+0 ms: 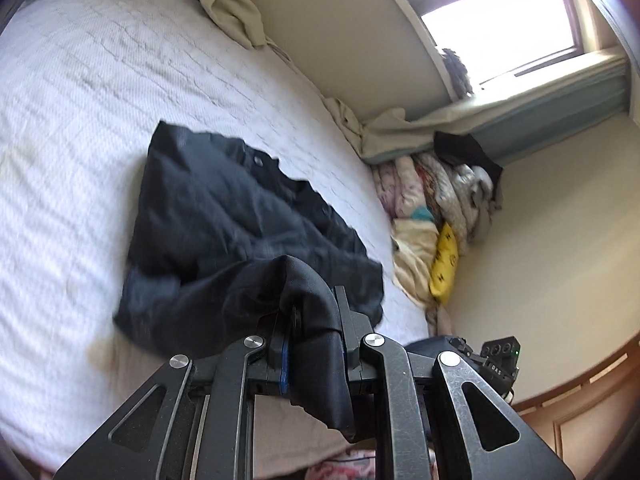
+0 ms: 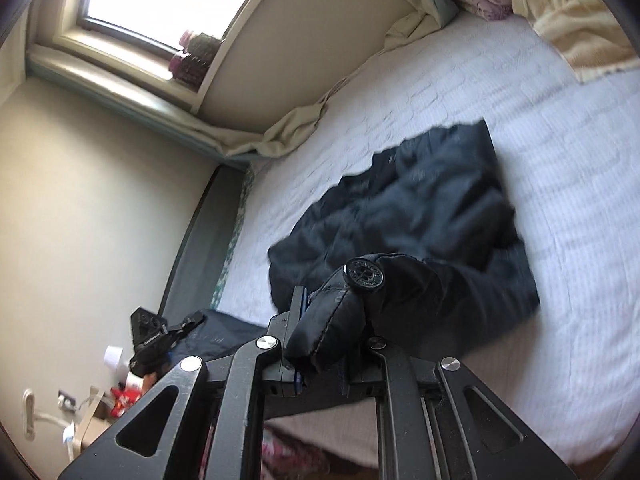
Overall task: Fold large clothes
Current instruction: 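Open both grippers and release the folded coat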
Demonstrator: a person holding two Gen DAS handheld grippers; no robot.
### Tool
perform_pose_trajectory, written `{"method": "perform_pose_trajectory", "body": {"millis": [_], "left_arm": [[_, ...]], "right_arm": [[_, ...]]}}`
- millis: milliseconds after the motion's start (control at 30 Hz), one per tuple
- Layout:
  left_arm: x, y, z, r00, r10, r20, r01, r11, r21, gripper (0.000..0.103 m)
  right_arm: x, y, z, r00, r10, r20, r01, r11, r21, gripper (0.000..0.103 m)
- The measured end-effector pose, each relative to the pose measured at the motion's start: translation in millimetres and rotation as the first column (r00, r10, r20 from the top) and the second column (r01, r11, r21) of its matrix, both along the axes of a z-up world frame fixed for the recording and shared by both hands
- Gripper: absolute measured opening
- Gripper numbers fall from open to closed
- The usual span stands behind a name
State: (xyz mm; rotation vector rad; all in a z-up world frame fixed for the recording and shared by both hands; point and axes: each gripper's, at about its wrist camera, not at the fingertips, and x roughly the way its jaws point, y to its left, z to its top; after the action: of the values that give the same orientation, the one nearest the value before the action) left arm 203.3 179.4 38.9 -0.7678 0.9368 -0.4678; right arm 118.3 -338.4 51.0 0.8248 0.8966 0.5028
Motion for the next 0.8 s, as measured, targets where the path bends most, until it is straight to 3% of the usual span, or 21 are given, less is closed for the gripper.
{"method": "perform_pose_trajectory", "body": {"millis": [100, 233, 433, 500, 600, 633, 700, 767, 800], "left_arm": [[32, -1, -15, 0.999, 0.039, -0.03, -0.039, 0.999, 0.015, 0.019], [64, 3, -46, 0.992, 0.08, -0.095, -0.082, 0.996, -0.018, 0.02], [88, 2, -73, 0.98, 0.116, -0.16, -0.117, 0.993, 0.004, 0.024], [95, 1, -75, 0.975, 0.136, -0.173, -0.135, 0.991, 0.016, 0.034], [98, 5, -76, 0.969, 0.166, -0.182, -0.167, 0.986, 0.011, 0.063], [99, 7, -76, 0.966, 0.182, -0.181, -0.185, 0.983, 0.0, 0.074], [101, 11, -71, 0.963, 0.209, -0.169, -0.214, 0.977, -0.01, 0.078], [101, 15, -66, 0.962, 0.233, -0.141, -0.235, 0.972, 0.004, 0.082], [100, 18, -61, 0.96, 0.256, -0.112, -0.253, 0.967, 0.038, 0.084]], "right_arm": [[30, 5, -6, 0.999, -0.038, -0.01, 0.037, 0.999, -0.036, 0.009], [65, 6, -25, 0.996, -0.081, -0.04, 0.077, 0.993, -0.086, 0.009], [100, 15, -51, 0.993, -0.092, -0.072, 0.082, 0.988, -0.133, 0.01], [109, 17, -61, 0.99, -0.11, -0.087, 0.096, 0.984, -0.148, 0.012], [122, 16, -72, 0.984, -0.136, -0.112, 0.119, 0.981, -0.152, 0.017], [125, 15, -75, 0.983, -0.143, -0.117, 0.125, 0.98, -0.153, 0.022], [131, 12, -80, 0.98, -0.156, -0.122, 0.138, 0.98, -0.143, 0.033], [133, 8, -82, 0.977, -0.174, -0.12, 0.16, 0.98, -0.119, 0.062], [133, 4, -80, 0.976, -0.192, -0.107, 0.181, 0.978, -0.098, 0.068]]}}
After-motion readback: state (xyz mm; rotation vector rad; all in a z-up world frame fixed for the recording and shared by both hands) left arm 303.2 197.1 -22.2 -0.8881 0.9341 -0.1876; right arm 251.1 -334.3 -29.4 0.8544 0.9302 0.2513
